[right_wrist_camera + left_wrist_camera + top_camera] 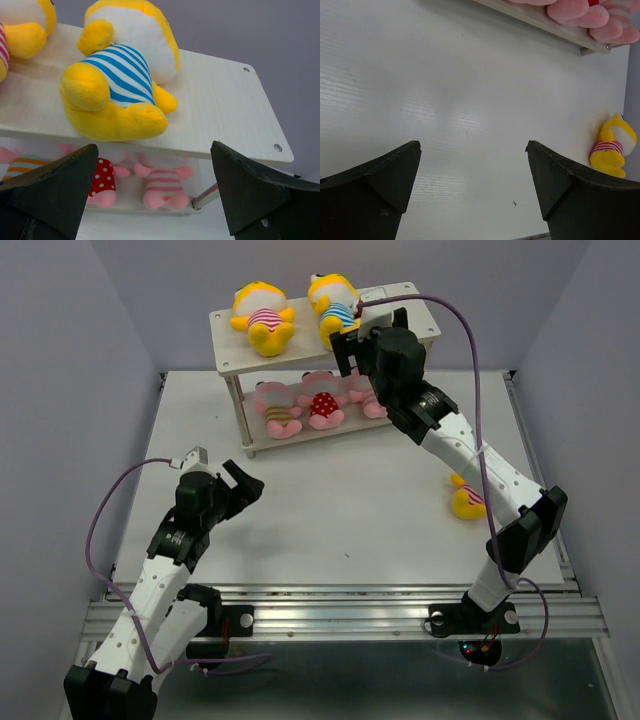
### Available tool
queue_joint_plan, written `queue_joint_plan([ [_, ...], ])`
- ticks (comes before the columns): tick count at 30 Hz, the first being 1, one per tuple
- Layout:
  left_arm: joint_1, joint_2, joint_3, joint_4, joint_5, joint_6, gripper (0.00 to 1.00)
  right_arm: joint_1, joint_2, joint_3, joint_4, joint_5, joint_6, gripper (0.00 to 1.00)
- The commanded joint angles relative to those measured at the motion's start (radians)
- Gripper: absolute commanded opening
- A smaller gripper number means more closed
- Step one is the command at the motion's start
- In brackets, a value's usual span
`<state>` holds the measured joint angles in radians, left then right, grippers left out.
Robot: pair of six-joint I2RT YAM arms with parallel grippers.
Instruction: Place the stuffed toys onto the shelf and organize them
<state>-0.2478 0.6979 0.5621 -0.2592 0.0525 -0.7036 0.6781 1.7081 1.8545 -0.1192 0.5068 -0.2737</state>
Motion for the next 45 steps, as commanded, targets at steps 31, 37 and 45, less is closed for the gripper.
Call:
queue_joint_plan([
  [31,-0.004,0.008,0.025,0.025,-0.003,0.024,0.99,-0.1,0.137,0.183,0.001,-0.326,0.005,1.0],
  [37,-0.005,0.008,0.024,0.028,-0.003,0.026,0.99,-0.1,0.148,0.186,0.001,-0.363,-0.009,1.0],
  [45,-0.005,0.014,0.025,0.031,-0.003,0.029,0.99,-0.1,0.116,0.158,0.001,-0.381,-0.015,0.93],
])
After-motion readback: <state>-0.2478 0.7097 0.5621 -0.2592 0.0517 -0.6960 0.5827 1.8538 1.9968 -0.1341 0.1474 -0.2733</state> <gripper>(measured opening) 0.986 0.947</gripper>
